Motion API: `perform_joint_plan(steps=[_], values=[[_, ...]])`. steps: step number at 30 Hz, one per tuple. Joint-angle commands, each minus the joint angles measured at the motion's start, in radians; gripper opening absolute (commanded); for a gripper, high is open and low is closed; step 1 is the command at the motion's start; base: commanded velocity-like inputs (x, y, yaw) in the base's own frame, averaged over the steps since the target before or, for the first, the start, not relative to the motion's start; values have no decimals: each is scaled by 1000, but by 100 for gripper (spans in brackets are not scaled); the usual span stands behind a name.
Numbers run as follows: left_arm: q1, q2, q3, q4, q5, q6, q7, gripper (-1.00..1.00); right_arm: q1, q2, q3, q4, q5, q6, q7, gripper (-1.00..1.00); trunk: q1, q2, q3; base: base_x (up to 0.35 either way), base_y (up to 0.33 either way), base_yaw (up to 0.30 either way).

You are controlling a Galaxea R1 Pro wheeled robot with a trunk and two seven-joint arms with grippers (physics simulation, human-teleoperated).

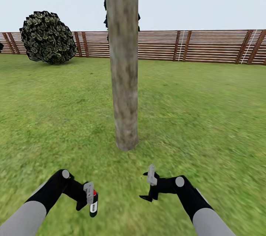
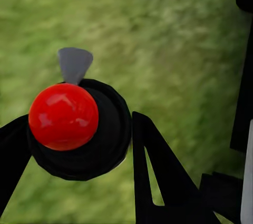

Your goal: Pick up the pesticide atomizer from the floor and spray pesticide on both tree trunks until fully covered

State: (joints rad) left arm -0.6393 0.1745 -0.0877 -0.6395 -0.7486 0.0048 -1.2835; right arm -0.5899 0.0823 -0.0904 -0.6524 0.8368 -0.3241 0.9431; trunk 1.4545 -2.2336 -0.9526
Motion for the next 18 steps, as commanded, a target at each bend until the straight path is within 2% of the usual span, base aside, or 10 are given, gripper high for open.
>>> perform_joint_plan(steps=[1, 2, 8, 11, 15, 18], values=[[0, 0, -3, -2, -2, 1, -2, -100, -1, 4, 1, -1, 9, -6, 19, 100, 0, 0, -1, 0, 0, 0], [0, -2, -4, -1, -3, 1, -1, -100, -1, 6, 12, -2, 9, -7, 37, -100, 0, 0, -1, 0, 0, 0], [1, -10, -2, -1, 4, -10, 1, -100, -1, 10, 26, -4, 8, -7, 56, -100, 0, 0, -1, 0, 0, 0], [1, -53, -3, -4, 2, -13, 1, -100, -1, 22, 29, -7, 7, -7, 57, -100, 0, 0, -1, 0, 0, 0], [1, -81, -7, -5, 1, -23, 0, -100, -2, 38, 29, -8, 8, -7, 57, -100, 0, 0, -1, 0, 0, 0], [1, -112, -9, -5, 0, -44, 0, -100, -3, 47, 29, -13, 8, -7, 57, -100, 0, 0, -1, 0, 0, 0]])
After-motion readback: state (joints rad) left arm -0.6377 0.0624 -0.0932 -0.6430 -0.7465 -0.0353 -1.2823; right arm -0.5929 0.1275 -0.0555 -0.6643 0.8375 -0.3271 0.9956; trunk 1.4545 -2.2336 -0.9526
